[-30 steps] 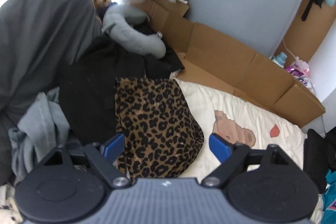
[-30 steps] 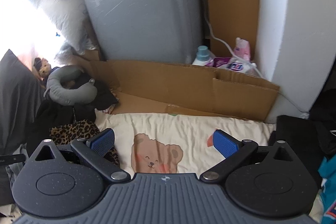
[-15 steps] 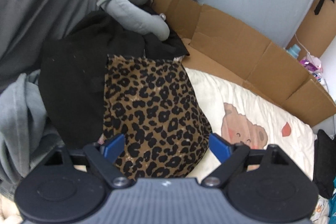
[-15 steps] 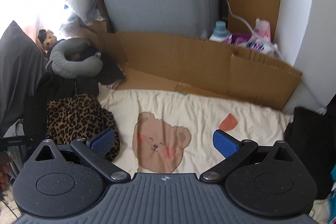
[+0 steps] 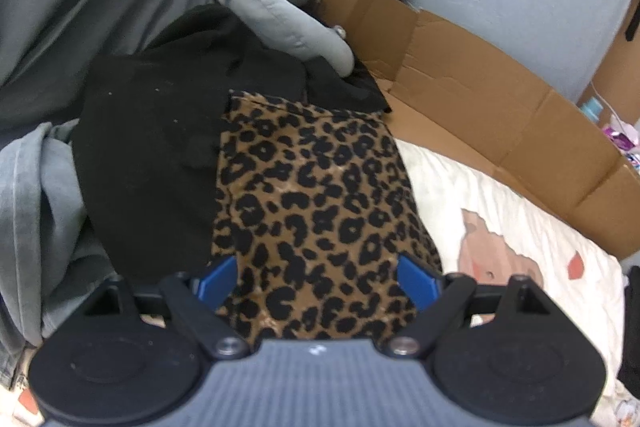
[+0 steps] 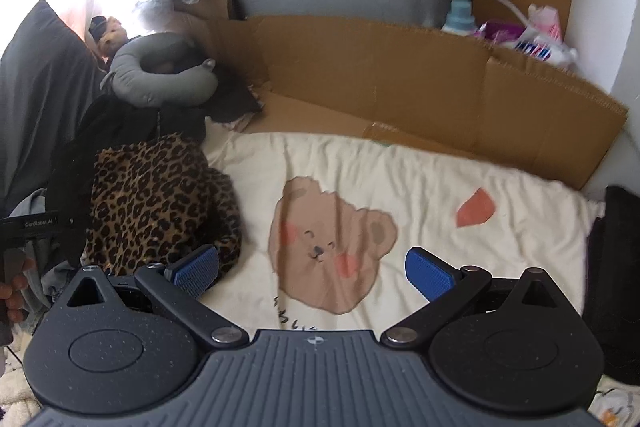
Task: Fold clothes
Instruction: 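Move the left tool toward the leopard-print garment on the clothes pile, then close the left tool on the leopard-print garment's edge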
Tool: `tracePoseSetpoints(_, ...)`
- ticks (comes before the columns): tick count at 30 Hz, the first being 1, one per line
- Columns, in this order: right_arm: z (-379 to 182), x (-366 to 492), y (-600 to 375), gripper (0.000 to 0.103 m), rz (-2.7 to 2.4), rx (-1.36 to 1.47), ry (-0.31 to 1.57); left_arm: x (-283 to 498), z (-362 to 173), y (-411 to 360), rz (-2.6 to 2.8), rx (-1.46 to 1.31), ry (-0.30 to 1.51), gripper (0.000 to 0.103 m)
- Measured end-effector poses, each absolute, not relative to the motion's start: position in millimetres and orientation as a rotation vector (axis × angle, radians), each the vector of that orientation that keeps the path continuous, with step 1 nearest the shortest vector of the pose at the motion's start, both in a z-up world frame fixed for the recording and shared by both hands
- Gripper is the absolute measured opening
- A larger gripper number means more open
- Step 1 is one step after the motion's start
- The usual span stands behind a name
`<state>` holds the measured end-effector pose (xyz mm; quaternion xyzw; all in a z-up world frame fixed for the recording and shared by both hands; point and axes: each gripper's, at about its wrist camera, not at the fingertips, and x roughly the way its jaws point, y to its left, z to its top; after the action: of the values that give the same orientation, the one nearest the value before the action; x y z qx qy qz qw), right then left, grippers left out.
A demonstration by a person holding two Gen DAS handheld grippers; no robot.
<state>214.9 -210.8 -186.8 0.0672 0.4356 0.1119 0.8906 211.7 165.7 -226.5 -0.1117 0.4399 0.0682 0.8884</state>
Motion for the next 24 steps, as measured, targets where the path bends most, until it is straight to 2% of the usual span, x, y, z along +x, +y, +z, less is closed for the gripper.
tracePoseSetpoints(10,-231,200,-209,0.103,0.272,0.175,0.908,206,-272,189,0.211,-0.280,0.890,0.089)
tracePoseSetpoints(15,-252,189,-203,0.103,0.300,0.191,0.917,200,-297,197,0.229,-0.305,0.822,0.089)
tracePoseSetpoints(24,-283,182,-201,0.103,0.299,0.196,0.979,220,-308,194,0.216,-0.313,0.787,0.089)
